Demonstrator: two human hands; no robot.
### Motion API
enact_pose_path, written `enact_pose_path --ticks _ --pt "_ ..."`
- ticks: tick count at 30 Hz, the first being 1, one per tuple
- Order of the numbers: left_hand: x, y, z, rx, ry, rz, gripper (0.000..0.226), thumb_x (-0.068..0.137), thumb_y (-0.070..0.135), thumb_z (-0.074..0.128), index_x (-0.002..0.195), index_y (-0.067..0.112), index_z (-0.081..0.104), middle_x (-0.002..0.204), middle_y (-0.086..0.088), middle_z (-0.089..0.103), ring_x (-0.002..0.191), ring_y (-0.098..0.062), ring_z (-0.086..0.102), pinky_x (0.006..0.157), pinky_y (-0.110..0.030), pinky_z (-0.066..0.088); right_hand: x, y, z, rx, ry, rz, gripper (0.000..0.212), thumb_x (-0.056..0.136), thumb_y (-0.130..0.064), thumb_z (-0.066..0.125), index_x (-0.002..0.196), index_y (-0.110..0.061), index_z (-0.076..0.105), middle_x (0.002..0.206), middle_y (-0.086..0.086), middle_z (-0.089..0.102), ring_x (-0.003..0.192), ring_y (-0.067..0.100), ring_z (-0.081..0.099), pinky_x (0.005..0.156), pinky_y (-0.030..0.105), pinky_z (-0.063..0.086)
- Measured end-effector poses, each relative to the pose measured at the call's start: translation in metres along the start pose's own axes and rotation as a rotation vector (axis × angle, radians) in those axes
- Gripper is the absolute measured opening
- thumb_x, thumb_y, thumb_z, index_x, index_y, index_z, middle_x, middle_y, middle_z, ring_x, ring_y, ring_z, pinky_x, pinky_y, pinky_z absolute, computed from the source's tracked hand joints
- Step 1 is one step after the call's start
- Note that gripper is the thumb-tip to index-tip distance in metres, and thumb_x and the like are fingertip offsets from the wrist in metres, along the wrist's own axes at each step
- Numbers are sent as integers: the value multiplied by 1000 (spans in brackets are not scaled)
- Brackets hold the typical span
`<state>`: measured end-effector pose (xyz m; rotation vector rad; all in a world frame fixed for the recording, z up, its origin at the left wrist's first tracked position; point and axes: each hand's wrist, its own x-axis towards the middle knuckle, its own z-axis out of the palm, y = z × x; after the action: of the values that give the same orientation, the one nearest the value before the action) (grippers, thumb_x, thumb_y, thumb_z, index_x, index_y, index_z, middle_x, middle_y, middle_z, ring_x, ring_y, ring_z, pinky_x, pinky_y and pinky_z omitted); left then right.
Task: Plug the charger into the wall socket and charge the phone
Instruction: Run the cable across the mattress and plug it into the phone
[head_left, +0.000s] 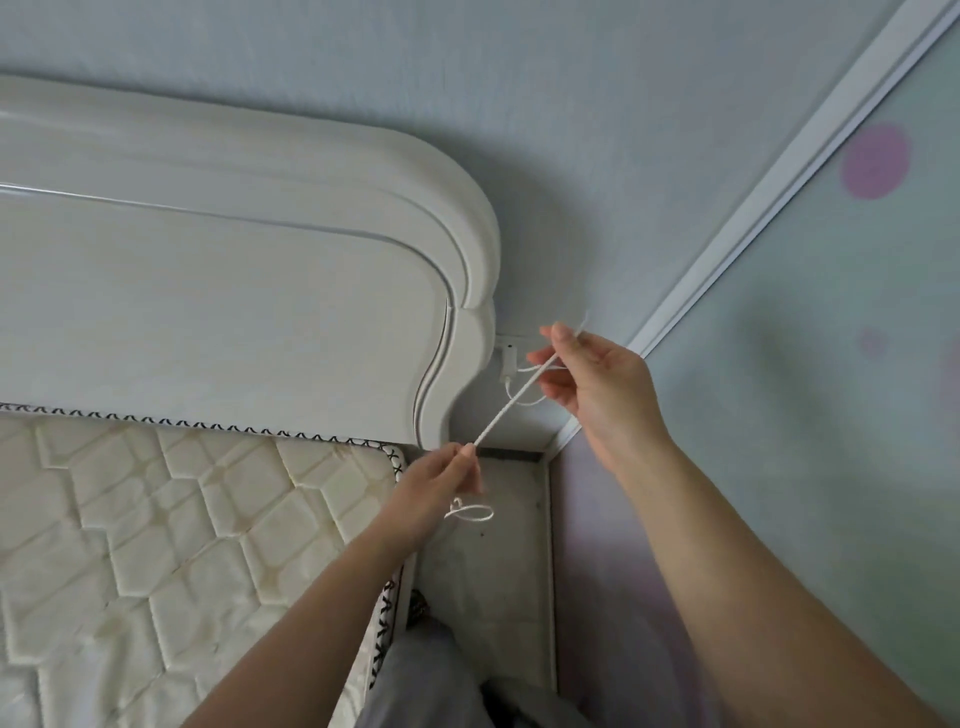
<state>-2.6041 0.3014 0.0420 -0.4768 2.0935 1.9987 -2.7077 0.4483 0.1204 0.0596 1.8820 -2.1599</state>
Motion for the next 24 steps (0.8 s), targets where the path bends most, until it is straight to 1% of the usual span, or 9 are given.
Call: enact_pose_path --ticks 3,5,8,10,12,13,15,19,24 --pt "-25 8 -15 -103 181 3 33 94 31 45 67 17 57 48 10 47 46 -3 46 63 -27 41 -8 16 -9 -125 -99 94 18 82 -26 68 92 -12 72 75 -3 75 69 11 67 60 16 54" --pt "-50 22 -28 -239 260 -2 29 95 27 44 75 19 64 49 12 47 47 -4 47 67 -29 44 -28 40 -10 -293 -226 167 34 81 -22 70 112 -8 64 84 -6 72 76 8 67 66 14 55" --pt "-87 51 -42 -446 270 37 26 95 18 45 90 21 69 60 10 55 53 -4 53 64 -25 54 -67 80 5 -496 -525 173 42 78 -20 74 117 -19 60 102 -9 66 86 -4 63 72 8 50" --pt "-108 67 -48 -513 243 81 24 94 16 45 99 17 68 67 9 61 57 -5 58 67 -27 57 -92 104 22 -609 -695 156 50 75 -28 75 122 -30 55 122 -9 60 106 -2 56 88 18 48" --pt "-126 80 -51 -529 235 104 25 94 15 44 102 14 67 69 8 64 60 -7 60 72 -32 58 -112 119 38 -705 -753 125 58 77 -38 72 129 -36 48 138 -11 49 124 6 45 103 33 42" --pt "-133 85 -51 -528 240 113 25 94 14 44 103 13 67 70 7 64 60 -7 61 75 -35 58 -121 122 46 -701 -760 106 55 78 -40 69 129 -38 48 139 -12 48 126 7 43 104 33 40" --pt "-146 90 -53 -540 247 135 25 94 13 44 103 12 67 70 7 64 60 -8 61 78 -39 58 -135 122 58 -652 -745 78 38 83 -39 65 119 -38 55 131 -12 55 120 7 50 95 28 41" --pt "-167 93 -62 -575 246 187 24 93 13 47 102 14 69 70 8 66 62 -8 63 74 -36 59 -154 109 72 -572 -694 19 9 84 -34 64 91 -30 68 93 -11 70 88 6 65 74 19 45" --pt "-185 59 -68 -201 435 182 22 93 30 47 104 34 65 96 11 72 93 -11 65 87 -34 51 -182 89 77 -331 -526 -13 4 84 -19 66 82 -17 68 68 -4 69 64 10 64 62 20 52"
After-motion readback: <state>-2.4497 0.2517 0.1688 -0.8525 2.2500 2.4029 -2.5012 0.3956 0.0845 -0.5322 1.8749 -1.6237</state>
